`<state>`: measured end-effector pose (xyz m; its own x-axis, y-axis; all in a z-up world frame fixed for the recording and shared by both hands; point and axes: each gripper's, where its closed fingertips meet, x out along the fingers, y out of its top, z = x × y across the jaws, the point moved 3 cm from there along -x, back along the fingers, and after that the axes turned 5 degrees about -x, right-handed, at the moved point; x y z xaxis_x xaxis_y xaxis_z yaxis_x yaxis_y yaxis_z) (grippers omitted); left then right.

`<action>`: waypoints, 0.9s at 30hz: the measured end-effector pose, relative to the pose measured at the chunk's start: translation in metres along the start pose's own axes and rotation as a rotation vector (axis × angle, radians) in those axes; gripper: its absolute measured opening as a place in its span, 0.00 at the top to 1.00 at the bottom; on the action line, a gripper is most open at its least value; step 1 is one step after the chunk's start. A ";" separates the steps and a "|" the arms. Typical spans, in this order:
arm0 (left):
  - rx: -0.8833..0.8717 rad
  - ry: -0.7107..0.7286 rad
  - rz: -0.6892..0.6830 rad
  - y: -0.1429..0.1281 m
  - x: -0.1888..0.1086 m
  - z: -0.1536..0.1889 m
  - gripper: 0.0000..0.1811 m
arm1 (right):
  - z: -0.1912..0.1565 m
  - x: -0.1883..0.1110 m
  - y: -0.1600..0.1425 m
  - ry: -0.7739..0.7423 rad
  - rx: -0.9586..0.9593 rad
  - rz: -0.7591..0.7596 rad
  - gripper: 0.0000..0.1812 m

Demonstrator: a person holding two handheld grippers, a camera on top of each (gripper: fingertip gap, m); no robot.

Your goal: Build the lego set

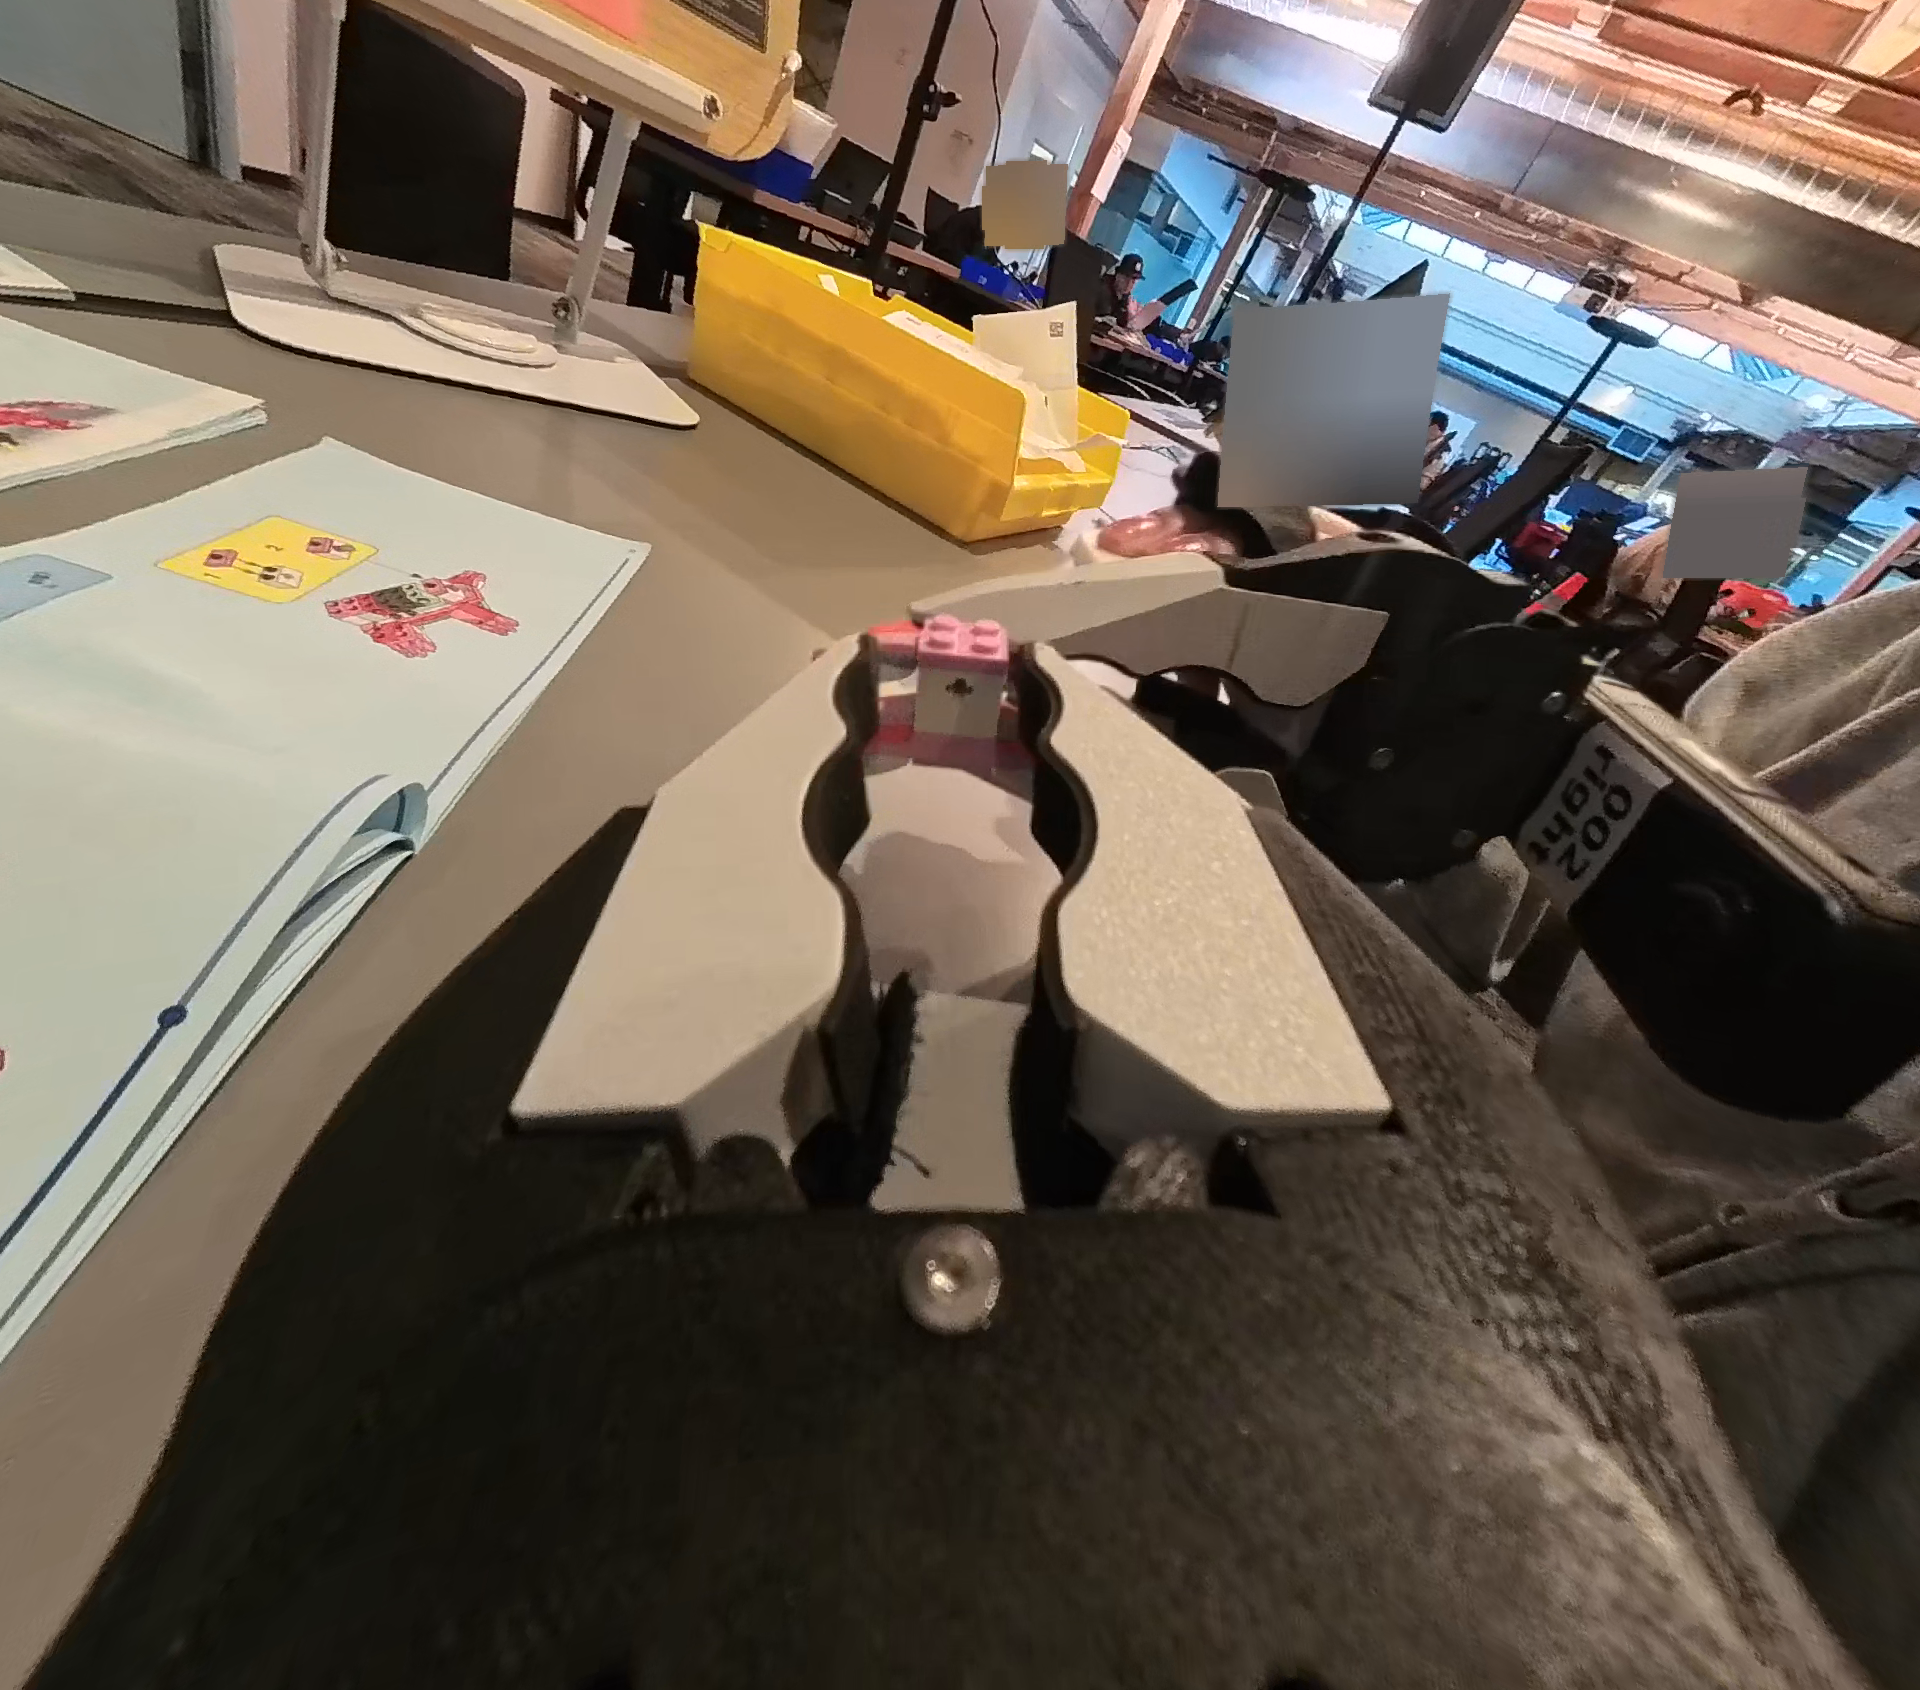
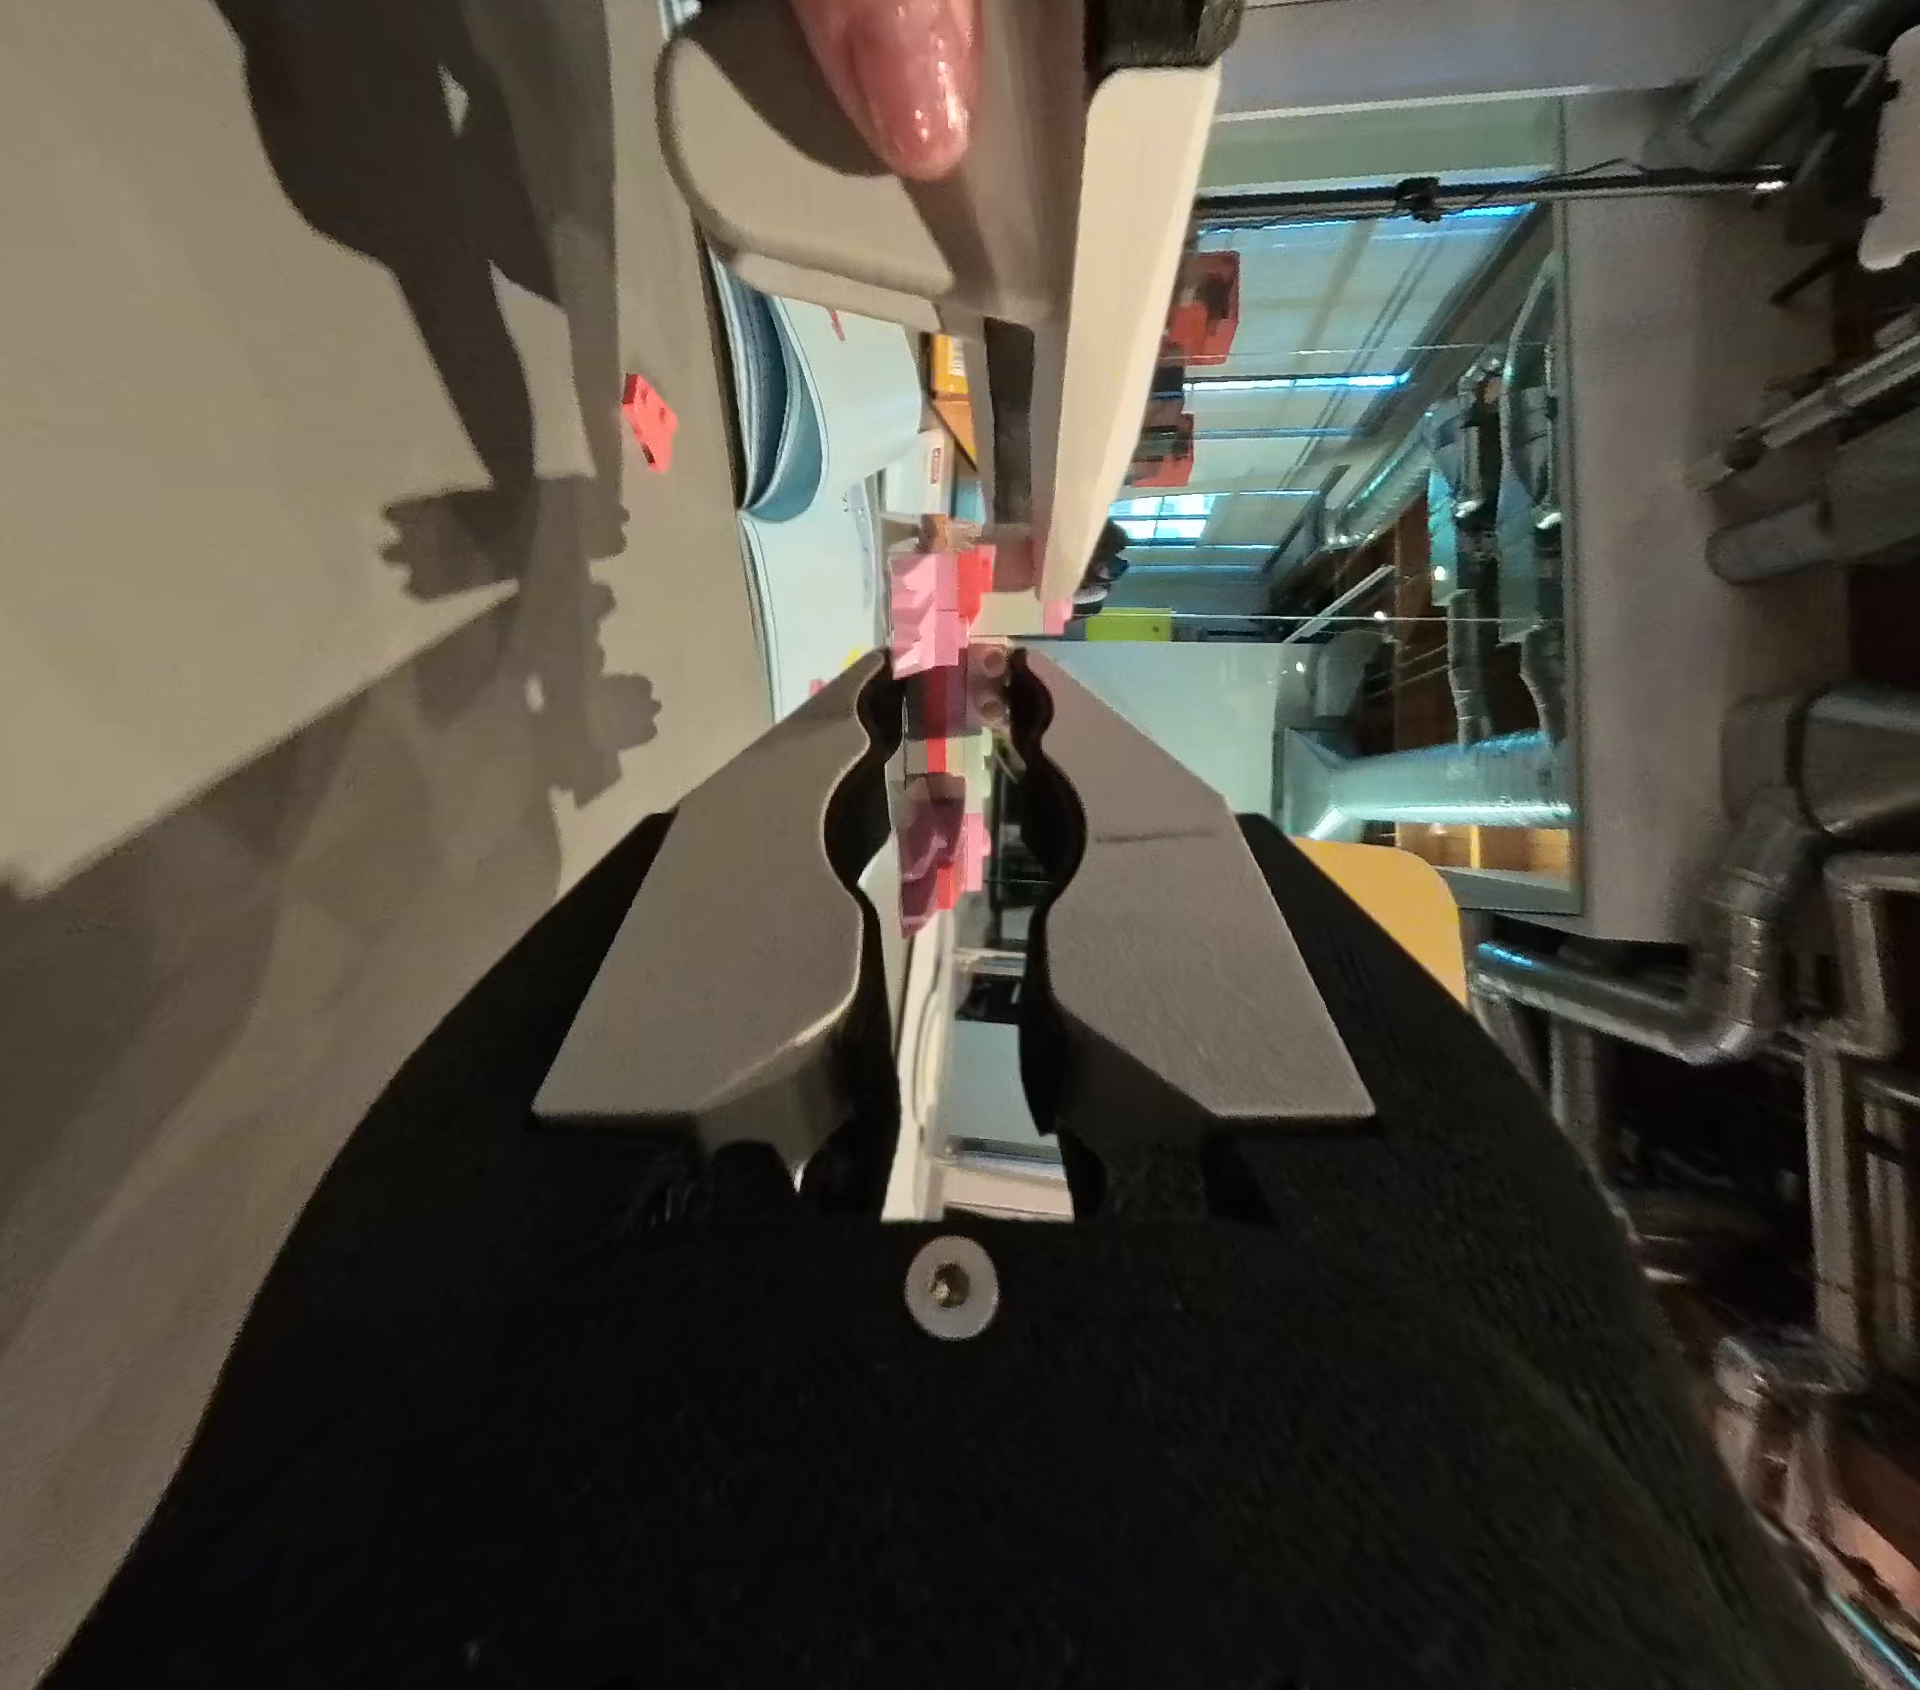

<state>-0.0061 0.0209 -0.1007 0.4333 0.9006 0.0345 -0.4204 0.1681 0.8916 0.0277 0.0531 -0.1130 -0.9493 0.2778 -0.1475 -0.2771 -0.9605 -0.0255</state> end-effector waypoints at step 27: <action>0.046 -0.013 -0.067 -0.008 0.007 0.006 0.77 | 0.002 -0.005 -0.006 -0.087 -0.081 -0.026 0.90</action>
<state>0.0050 0.0238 -0.1045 0.4700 0.8825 -0.0201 -0.3532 0.2089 0.9119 0.0342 0.0578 -0.1103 -0.9522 0.2995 -0.0598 -0.2920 -0.9502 -0.1088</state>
